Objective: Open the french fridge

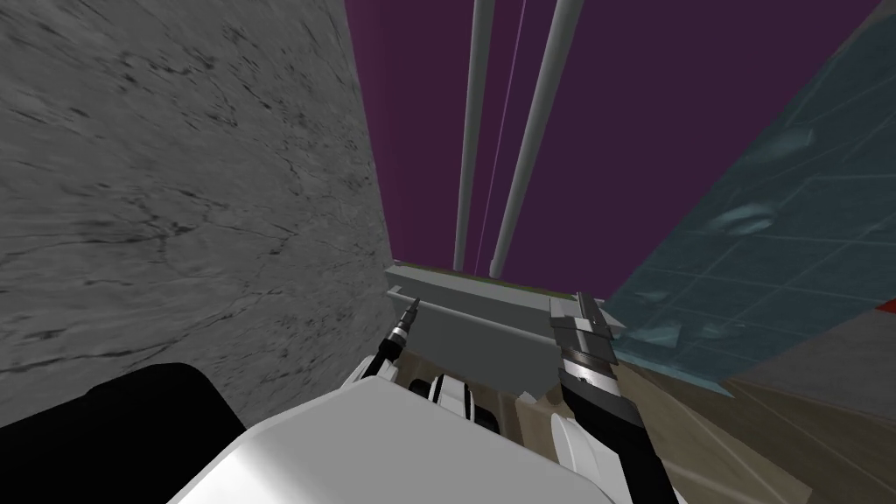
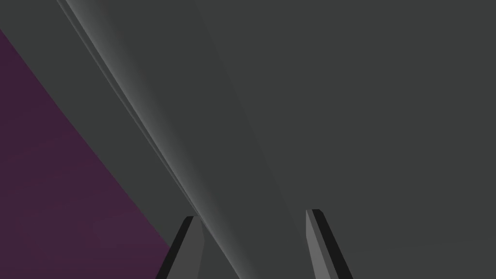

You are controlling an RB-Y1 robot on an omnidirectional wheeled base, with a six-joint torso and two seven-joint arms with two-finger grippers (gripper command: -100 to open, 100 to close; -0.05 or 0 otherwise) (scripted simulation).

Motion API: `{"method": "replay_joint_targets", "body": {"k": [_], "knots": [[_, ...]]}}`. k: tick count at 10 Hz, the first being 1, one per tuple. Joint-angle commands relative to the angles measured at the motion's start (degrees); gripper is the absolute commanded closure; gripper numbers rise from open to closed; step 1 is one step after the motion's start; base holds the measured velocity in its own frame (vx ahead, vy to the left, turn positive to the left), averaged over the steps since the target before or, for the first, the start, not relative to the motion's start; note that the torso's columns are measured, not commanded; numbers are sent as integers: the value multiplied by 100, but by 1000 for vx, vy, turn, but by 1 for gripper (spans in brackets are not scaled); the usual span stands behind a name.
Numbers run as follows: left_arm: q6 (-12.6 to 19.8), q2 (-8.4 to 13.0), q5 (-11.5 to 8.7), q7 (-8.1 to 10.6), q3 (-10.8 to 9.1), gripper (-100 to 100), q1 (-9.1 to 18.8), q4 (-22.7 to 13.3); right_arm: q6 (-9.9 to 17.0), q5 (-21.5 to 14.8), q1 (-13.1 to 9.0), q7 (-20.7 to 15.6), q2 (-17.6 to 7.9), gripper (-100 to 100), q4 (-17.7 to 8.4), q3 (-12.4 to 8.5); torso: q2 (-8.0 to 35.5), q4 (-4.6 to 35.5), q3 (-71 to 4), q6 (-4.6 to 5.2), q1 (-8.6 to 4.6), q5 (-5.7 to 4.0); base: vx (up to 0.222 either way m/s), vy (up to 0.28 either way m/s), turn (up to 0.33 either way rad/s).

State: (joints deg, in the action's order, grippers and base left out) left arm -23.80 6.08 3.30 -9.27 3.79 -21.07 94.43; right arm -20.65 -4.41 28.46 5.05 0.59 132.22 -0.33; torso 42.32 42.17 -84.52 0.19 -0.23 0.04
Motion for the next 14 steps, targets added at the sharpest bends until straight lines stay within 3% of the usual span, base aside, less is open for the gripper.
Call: {"method": "replay_joint_targets", "body": {"k": [1,14], "knots": [[12,20,5,12,48,100,-96,48,0,0,1,0,0,0,0,0,-40,5,-24,-5,3,-9,-127,-9,28],[-139,145,24,68,251,100,-565,359,0,0,0,0,0,0,0,0,2,0,1,-2,-2,-1,-174,5,17]]}}
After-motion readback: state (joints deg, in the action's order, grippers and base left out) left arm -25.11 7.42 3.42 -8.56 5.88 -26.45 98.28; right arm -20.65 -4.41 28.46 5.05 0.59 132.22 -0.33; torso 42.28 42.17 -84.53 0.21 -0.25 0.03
